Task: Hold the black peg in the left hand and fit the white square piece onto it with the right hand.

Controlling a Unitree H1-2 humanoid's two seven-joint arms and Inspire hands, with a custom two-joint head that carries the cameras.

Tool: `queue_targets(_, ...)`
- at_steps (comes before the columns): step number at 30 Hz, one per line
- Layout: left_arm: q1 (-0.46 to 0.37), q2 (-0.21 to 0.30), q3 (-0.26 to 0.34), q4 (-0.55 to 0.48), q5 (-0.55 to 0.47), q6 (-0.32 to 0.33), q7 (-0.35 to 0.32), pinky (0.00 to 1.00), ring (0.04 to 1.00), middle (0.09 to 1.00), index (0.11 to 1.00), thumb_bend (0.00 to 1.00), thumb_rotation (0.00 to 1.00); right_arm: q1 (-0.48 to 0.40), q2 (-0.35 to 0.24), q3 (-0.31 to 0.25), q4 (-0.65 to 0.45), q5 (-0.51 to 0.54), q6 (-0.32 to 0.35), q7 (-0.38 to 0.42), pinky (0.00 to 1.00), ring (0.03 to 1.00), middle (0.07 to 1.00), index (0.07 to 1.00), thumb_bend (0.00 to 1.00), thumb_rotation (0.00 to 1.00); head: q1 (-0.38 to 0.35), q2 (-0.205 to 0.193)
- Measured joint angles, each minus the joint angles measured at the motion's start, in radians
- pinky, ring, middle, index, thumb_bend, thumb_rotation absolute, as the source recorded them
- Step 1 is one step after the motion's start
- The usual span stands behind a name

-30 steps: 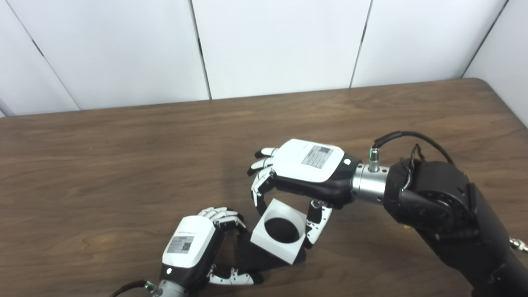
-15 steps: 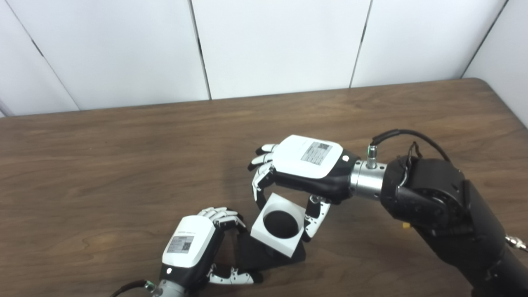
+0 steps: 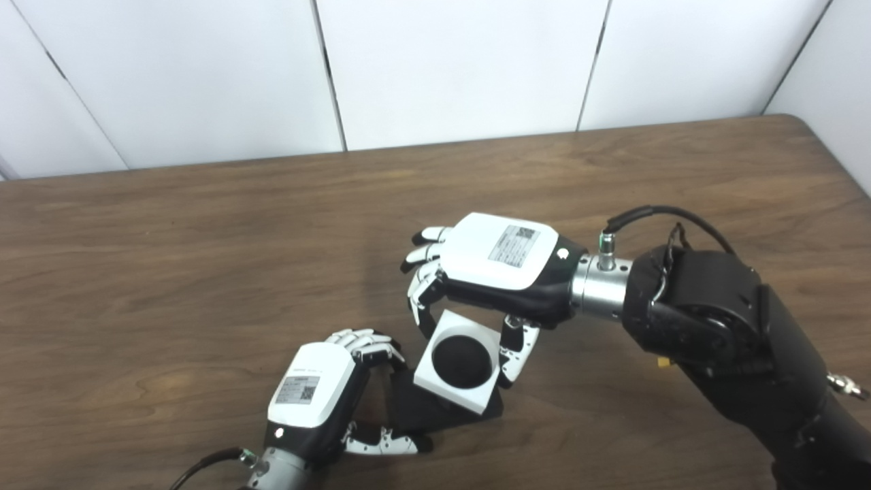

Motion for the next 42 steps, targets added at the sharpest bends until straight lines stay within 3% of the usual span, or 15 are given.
queue_targets(17,0.000,-0.001,-0.003,-0.006,-0.002,0.000,-0.002,0.80,0.792,0.743,0.490,0.51,0.05,0.008,0.000,-0.014,0.072,0.016,-0.020,0.005,0.93,0.868,0.702,0.481,0.52,0.13,0.000,0.008)
queue_targets(35,0.000,-0.005,-0.004,-0.012,-0.004,0.008,-0.004,0.80,0.793,0.745,0.490,0.51,0.05,0.009,0.000,-0.023,0.077,-0.004,-0.045,0.000,0.92,0.865,0.712,0.492,0.52,0.15,-0.002,0.008)
queue_targets(36,0.000,-0.005,-0.004,-0.012,-0.004,0.009,-0.004,0.80,0.792,0.745,0.490,0.51,0.05,0.009,0.000,-0.023,0.077,-0.005,-0.045,0.000,0.92,0.867,0.713,0.541,0.74,0.19,-0.002,0.008)
queue_targets(38,0.000,-0.005,-0.004,-0.013,-0.004,0.009,-0.004,0.80,0.792,0.745,0.490,0.51,0.05,0.009,0.000,-0.023,0.077,-0.012,-0.043,0.005,0.92,0.870,0.718,0.586,0.94,0.23,-0.002,0.008)
queue_targets(42,0.000,-0.004,-0.004,-0.014,-0.003,0.009,-0.004,0.81,0.794,0.745,0.490,0.51,0.05,0.010,0.000,-0.028,0.076,-0.024,-0.038,0.013,0.92,0.868,0.720,0.599,1.00,0.28,-0.002,0.008)
